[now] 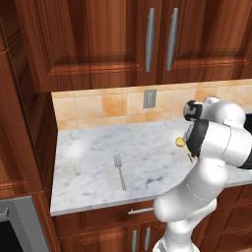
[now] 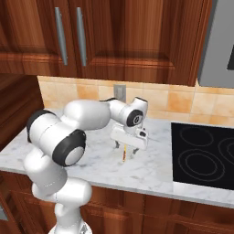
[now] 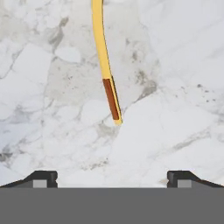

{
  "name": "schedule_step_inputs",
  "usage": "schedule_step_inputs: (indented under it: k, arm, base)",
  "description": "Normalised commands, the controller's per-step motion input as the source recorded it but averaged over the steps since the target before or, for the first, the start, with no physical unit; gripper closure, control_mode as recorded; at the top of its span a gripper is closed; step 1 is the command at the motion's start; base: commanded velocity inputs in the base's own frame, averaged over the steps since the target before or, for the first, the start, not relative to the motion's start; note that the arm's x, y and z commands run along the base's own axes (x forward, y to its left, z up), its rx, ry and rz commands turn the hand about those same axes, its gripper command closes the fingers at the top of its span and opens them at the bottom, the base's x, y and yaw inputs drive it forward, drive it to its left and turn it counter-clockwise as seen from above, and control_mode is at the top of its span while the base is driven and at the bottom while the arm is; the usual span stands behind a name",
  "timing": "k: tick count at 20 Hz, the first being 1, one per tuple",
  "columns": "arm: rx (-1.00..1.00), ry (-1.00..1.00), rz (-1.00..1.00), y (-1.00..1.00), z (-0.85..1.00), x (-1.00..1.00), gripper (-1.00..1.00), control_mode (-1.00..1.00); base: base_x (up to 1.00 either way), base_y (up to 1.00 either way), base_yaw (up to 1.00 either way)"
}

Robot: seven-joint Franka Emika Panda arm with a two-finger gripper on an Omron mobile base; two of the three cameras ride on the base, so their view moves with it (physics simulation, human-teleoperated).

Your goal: Take the fork and place it on the left side of the plate. Then take the spoon and place it on the right side of the plate. Make sure they're directly next to the plate.

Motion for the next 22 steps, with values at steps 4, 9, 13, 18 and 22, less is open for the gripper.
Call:
schedule_step_inputs:
  k: [4, 9, 13, 18, 22]
  arm:
    - [-0.05, 0.0, 0.15, 0.0, -0.35, 0.2, -1.0, -1.0]
    - [-0.1, -0.08, 0.15, 0.0, -0.44, 0.01, -1.0, -1.0]
    - [-0.06, -0.11, 0.14, 0.0, -0.34, 0.11, -1.0, -1.0]
    - [0.0, -0.13, 0.15, 0.0, -0.15, 0.42, -1.0, -1.0]
    - [0.0, -0.15, 0.16, 0.0, -0.08, 0.42, -1.0, -1.0]
  base:
    - [0.0, 0.0, 0.0]
    - [0.0, 0.0, 0.0]
    - [0.0, 0.0, 0.0]
    - [0.0, 0.0, 0.0]
    - [0.0, 0.0, 0.0]
